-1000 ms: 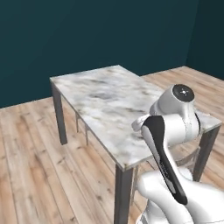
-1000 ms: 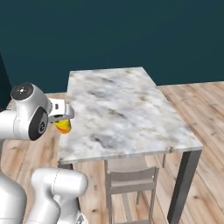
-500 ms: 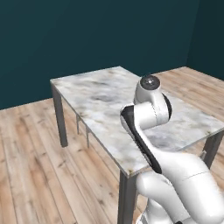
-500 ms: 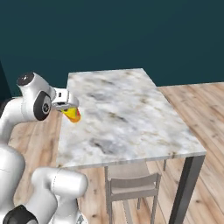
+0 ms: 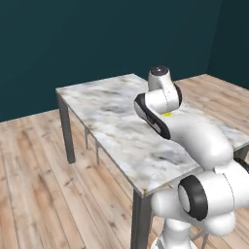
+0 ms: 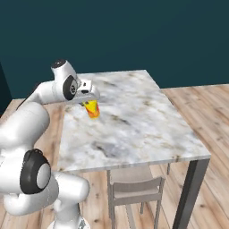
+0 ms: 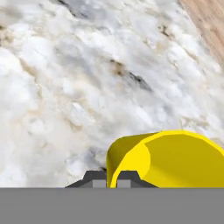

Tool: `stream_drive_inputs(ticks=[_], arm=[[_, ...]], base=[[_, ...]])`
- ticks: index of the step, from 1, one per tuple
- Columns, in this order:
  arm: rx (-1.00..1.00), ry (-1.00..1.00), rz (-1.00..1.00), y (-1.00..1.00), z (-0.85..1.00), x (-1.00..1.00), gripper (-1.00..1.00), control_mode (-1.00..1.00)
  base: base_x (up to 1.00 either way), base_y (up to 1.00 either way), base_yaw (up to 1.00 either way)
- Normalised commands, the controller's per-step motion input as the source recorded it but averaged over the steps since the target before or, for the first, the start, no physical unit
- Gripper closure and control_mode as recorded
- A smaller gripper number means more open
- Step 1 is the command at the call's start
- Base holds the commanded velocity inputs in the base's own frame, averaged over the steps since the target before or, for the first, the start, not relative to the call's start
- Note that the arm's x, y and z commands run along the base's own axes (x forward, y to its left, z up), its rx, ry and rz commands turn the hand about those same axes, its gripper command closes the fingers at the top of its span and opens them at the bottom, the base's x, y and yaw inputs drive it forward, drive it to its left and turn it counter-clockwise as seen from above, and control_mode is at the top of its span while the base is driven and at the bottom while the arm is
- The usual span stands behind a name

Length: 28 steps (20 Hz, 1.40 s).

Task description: Place the pitcher and cup on the dining counter for serving.

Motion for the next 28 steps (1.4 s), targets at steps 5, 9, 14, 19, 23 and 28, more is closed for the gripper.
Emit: stream_drive_inputs(ticks=[5, 9, 14, 19, 23, 28], arm=[[0.0, 0.03, -0.01, -0.07, -0.25, 0.45, 1.0, -1.0], [0.0, 0.0, 0.0, -0.01, -0.84, 0.43, 1.0, -1.0], [0.0, 0.0, 0.0, -0.02, -0.81, 0.41, 1.0, -1.0], [0.0, 0.0, 0.0, -0.03, -0.7, 0.36, 1.0, -1.0], [0.0, 0.0, 0.0, -0.1, -0.64, 0.12, 1.0, -1.0], [0.06, -0.04, 0.0, -0.21, -0.55, 0.0, 1.0, -1.0]], base=[[0.0, 0.0, 0.0], [0.0, 0.0, 0.0], [0.0, 0.0, 0.0], [0.0, 0.0, 0.0], [0.0, 0.0, 0.0], [0.0, 0.0, 0.0]])
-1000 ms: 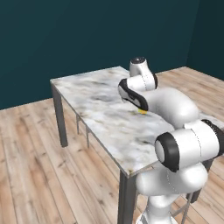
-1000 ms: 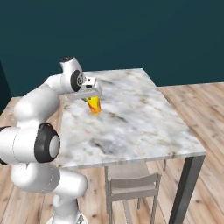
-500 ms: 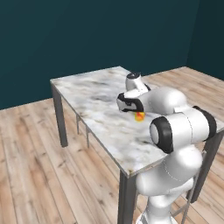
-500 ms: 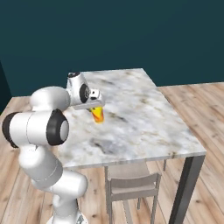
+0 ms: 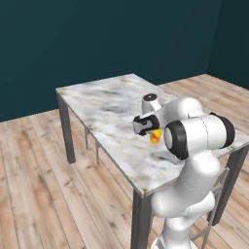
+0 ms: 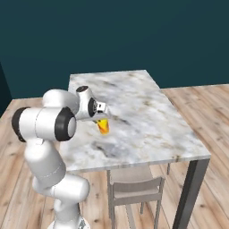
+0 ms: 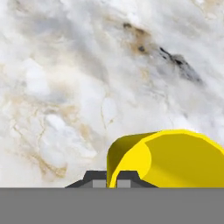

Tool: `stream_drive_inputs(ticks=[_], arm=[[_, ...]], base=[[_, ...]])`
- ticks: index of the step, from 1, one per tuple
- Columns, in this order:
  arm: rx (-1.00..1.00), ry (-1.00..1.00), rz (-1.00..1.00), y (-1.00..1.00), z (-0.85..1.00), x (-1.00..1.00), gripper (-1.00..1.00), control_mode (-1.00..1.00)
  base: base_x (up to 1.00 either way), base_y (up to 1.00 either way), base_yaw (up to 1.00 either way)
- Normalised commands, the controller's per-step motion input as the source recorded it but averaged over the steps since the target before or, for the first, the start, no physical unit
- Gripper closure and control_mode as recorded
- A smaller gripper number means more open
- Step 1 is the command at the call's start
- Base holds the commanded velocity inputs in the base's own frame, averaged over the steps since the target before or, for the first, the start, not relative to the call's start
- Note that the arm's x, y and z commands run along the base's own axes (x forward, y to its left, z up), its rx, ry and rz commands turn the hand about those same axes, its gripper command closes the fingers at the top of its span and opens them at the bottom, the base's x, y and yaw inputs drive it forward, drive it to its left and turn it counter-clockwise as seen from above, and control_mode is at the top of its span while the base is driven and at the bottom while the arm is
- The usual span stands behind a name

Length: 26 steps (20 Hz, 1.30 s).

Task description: Place the pitcher and cup on the dining counter for serving.

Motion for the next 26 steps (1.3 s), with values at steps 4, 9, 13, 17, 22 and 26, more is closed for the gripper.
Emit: stream_drive_inputs(ticks=[4, 9, 13, 17, 22, 26], arm=[[0.11, -0.07, 0.0, -0.26, -0.31, 0.0, -1.0, -1.0], [0.01, 0.01, 0.0, 0.0, 0.0, 0.0, -1.0, -1.0], [0.0, 0.0, 0.0, 0.0, 0.24, 0.0, -1.0, -1.0], [0.0, -0.06, -0.01, 0.04, 0.6, -0.07, -1.0, -1.0], [0.0, -0.11, 0.0, 0.22, 0.9, -0.37, -1.0, -1.0], [0.01, -0.02, 0.0, 0.31, 0.88, -0.82, -1.0, -1.0]], base=[[0.0, 0.0, 0.0], [0.0, 0.0, 0.0], [0.0, 0.0, 0.0], [0.0, 0.0, 0.0], [0.0, 0.0, 0.0], [0.0, 0.0, 0.0]])
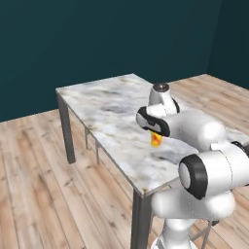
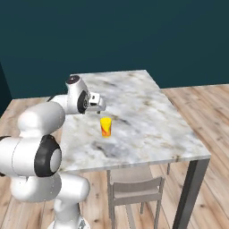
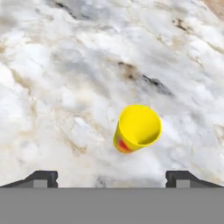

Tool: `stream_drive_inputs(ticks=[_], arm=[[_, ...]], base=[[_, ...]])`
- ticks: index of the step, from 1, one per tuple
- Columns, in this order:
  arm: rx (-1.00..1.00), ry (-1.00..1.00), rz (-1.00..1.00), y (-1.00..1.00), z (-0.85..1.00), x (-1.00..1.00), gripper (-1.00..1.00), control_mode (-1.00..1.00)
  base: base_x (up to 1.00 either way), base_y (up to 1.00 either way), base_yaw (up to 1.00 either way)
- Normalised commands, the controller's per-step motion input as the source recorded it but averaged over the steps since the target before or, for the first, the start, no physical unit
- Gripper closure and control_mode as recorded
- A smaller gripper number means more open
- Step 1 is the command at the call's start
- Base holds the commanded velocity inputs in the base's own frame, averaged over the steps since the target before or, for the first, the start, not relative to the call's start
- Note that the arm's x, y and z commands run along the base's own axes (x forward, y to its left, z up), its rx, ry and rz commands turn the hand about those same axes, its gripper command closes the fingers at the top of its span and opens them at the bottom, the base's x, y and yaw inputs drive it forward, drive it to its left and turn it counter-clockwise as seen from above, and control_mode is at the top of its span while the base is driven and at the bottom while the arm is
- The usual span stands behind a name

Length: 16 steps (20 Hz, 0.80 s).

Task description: Place the pitcher and cup on the dining counter for serving.

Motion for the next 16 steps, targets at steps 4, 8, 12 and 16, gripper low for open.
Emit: stream_drive_inputs(ticks=[4, 8, 12, 16], arm=[[0.04, 0.0, 0.0, 0.22, 0.83, -1.0, -1.0, -1.0], [0.05, 0.0, 0.0, 0.06, 0.83, -1.0, -1.0, -1.0], [0.03, 0.0, 0.0, 0.0, 0.77, -1.0, -1.0, -1.0], [0.0, -0.09, 0.0, 0.0, 0.2, -0.84, -1.0, -1.0]], base=[[0.0, 0.0, 0.0], [0.0, 0.0, 0.0], [0.0, 0.0, 0.0], [0.0, 0.0, 0.0]])
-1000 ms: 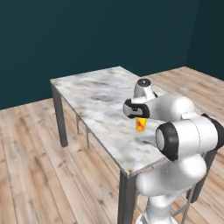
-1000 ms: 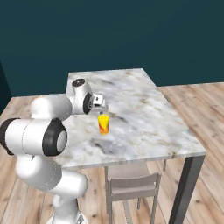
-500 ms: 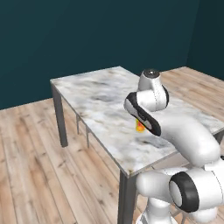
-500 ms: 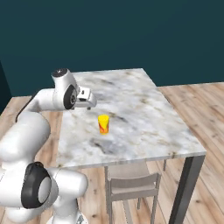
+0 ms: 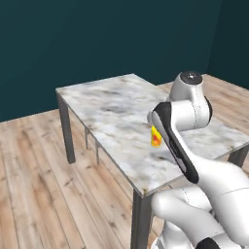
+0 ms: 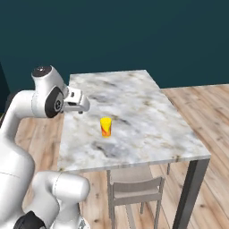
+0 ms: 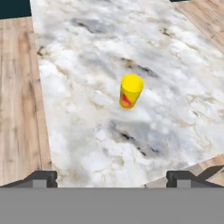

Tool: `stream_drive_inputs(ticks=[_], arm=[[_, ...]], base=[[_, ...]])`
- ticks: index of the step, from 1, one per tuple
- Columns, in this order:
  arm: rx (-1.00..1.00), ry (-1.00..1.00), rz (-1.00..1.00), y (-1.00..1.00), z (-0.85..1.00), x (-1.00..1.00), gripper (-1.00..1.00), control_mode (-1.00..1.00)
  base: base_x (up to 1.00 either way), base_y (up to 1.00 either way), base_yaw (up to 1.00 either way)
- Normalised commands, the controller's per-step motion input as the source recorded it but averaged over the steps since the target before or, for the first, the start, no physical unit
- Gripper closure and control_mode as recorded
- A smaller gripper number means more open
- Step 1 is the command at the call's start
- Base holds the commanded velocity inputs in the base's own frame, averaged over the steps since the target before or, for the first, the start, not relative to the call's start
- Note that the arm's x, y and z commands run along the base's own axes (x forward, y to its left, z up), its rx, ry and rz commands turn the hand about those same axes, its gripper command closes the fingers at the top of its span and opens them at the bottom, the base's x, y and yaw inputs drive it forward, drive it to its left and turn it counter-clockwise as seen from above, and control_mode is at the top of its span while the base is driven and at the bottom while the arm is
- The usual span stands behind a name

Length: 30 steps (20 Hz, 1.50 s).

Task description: Place the pitcher and cup on the dining counter for serving.

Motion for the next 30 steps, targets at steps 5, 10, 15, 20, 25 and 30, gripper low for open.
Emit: stream_drive_inputs(ticks=[5, 10, 15, 20, 25, 30], arm=[[0.0, 0.0, 0.0, 0.0, 0.0, -0.05, -1.0, -1.0], [0.0, 0.0, 0.0, 0.0, 0.0, -0.17, -1.0, -1.0], [0.0, 0.0, 0.0, 0.0, 0.0, -0.31, -1.0, 1.0], [0.0, 0.0, 0.0, 0.0, 0.0, 0.0, -1.0, 1.0], [0.0, 0.0, 0.0, 0.0, 0.0, 0.0, -1.0, 1.0], [0.0, 0.0, 0.0, 0.0, 0.0, 0.0, -1.0, 1.0]], base=[[0.0, 0.0, 0.0], [0.0, 0.0, 0.0], [-0.57, 0.0, 0.0], [-0.98, -0.04, -0.17], [-0.55, -0.27, -0.64], [-0.24, -0.26, -0.74]])
